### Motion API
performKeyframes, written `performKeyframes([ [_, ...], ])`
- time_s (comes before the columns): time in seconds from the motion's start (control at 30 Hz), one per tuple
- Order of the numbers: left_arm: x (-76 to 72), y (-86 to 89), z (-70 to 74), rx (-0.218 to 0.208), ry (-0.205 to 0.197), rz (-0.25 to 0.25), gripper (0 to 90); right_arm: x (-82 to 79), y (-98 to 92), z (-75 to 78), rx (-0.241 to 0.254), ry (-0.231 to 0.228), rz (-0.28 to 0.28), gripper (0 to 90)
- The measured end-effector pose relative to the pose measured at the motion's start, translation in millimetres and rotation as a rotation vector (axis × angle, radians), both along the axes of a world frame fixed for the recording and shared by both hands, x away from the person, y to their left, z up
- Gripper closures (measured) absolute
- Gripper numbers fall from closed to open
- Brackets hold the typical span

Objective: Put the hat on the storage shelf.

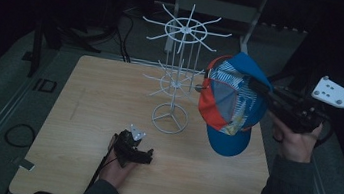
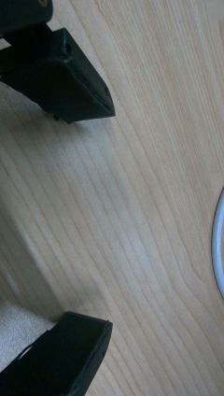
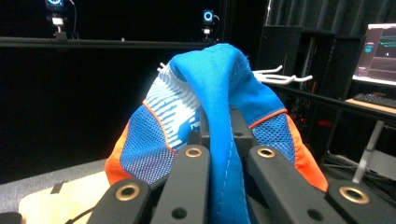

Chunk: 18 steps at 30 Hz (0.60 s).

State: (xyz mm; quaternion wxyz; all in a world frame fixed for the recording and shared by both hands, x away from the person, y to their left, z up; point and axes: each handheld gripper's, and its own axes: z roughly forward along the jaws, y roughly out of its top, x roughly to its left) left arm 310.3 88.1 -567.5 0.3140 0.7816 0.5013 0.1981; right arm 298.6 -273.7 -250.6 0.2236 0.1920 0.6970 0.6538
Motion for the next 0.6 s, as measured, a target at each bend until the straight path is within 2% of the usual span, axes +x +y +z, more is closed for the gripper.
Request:
performKeyframes([
  [0.4, -0.1, 0.0, 0.0, 0.000, 0.001, 0.000, 1.9, 1.5, 6.2, 13.4, 0.029, -0.032, 0.017, 89.4],
  [0.6, -0.1, -0.1, -0.1, -0.001, 0.000, 0.001, 1.9, 9.3, 14.4, 15.5, 0.046, -0.036, 0.022, 89.4],
])
